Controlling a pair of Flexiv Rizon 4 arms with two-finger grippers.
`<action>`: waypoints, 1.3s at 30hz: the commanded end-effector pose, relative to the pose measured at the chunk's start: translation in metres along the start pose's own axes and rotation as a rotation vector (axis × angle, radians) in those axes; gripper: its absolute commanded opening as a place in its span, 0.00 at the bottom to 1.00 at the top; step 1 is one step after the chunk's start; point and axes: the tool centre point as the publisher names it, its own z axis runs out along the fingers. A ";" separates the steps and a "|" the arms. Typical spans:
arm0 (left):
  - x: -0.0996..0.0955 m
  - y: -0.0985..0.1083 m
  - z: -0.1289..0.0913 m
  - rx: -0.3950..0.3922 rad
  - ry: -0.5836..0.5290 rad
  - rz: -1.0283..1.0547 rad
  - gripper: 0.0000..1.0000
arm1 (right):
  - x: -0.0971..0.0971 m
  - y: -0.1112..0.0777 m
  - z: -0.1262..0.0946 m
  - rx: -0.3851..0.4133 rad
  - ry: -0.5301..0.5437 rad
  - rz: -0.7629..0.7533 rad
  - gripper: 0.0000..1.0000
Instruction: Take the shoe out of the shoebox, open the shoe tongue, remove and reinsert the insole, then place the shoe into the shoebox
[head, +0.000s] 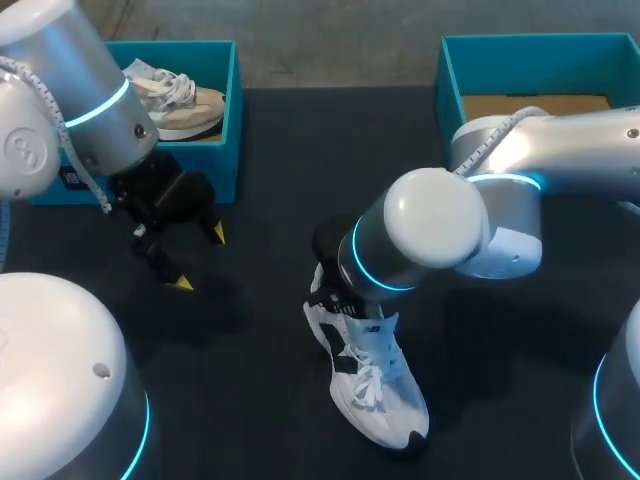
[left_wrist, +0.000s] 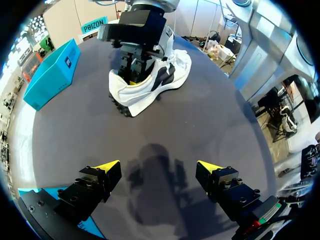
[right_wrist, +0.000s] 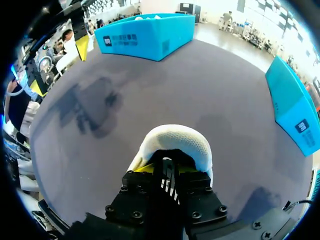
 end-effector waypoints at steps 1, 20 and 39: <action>0.001 0.000 0.000 -0.002 -0.002 0.000 1.00 | 0.000 -0.005 0.009 0.014 0.010 0.002 0.23; 0.001 0.000 0.000 -0.002 -0.002 0.000 1.00 | 0.019 0.000 -0.047 0.002 -0.065 -0.037 0.23; 0.001 0.000 0.000 -0.002 -0.002 0.000 1.00 | 0.016 0.010 -0.039 -0.019 -0.040 -0.091 0.00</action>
